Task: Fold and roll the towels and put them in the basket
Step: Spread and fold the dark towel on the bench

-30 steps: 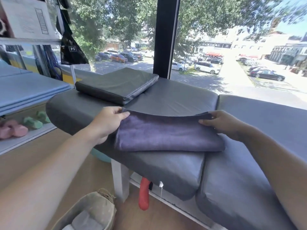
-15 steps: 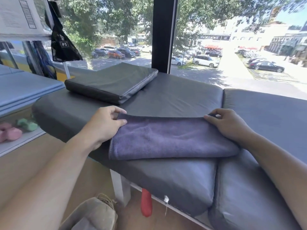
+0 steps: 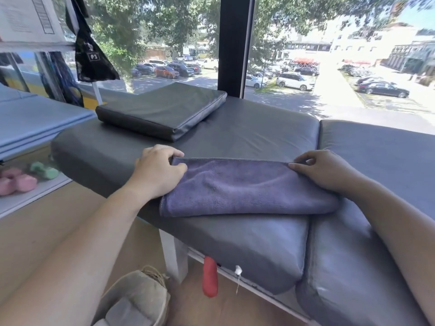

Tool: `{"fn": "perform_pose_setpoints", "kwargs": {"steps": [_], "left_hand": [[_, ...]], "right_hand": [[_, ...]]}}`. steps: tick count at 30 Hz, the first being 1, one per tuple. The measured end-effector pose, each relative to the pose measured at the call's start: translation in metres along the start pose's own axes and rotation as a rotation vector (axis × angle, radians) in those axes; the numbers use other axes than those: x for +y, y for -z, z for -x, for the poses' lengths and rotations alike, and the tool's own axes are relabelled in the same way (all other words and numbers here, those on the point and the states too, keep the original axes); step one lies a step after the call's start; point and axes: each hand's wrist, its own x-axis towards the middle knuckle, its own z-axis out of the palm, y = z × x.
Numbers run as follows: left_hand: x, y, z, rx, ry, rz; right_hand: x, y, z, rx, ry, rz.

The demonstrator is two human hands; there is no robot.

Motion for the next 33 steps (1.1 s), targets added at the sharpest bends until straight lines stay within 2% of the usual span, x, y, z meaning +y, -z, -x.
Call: {"fn": "perform_pose_setpoints", "kwargs": {"steps": [4, 8, 12, 20, 22, 25, 27, 30, 33], "left_hand": [[0.001, 0.0, 0.0, -0.017, 0.028, 0.046], [-0.002, 0.002, -0.002, 0.025, 0.055, 0.135], [-0.003, 0.0, -0.004, 0.09, 0.059, 0.16], [-0.001, -0.003, -0.003, 0.151, 0.047, 0.051], [0.005, 0.003, 0.002, 0.202, -0.008, 0.004], [0.026, 0.011, 0.016, 0.287, -0.214, -0.027], [0.042, 0.008, 0.027, 0.224, -0.311, 0.023], [0.058, -0.005, 0.042, 0.029, -0.326, -0.037], [0.056, -0.019, 0.046, -0.179, -0.296, -0.183]], "right_hand": [[-0.004, 0.004, 0.0, -0.06, -0.032, 0.026], [0.0, 0.008, 0.0, -0.13, -0.077, -0.17], [-0.002, 0.0, 0.001, -0.028, -0.097, -0.317], [0.002, -0.007, 0.0, 0.1, -0.082, -0.284], [0.002, -0.008, 0.002, 0.111, -0.075, -0.275], [0.003, -0.008, 0.003, 0.108, -0.08, -0.271], [-0.002, 0.0, 0.008, 0.132, -0.059, -0.224], [-0.029, 0.024, 0.026, 0.208, 0.129, -0.025], [-0.073, 0.026, 0.056, 0.046, 0.372, 0.039]]}}
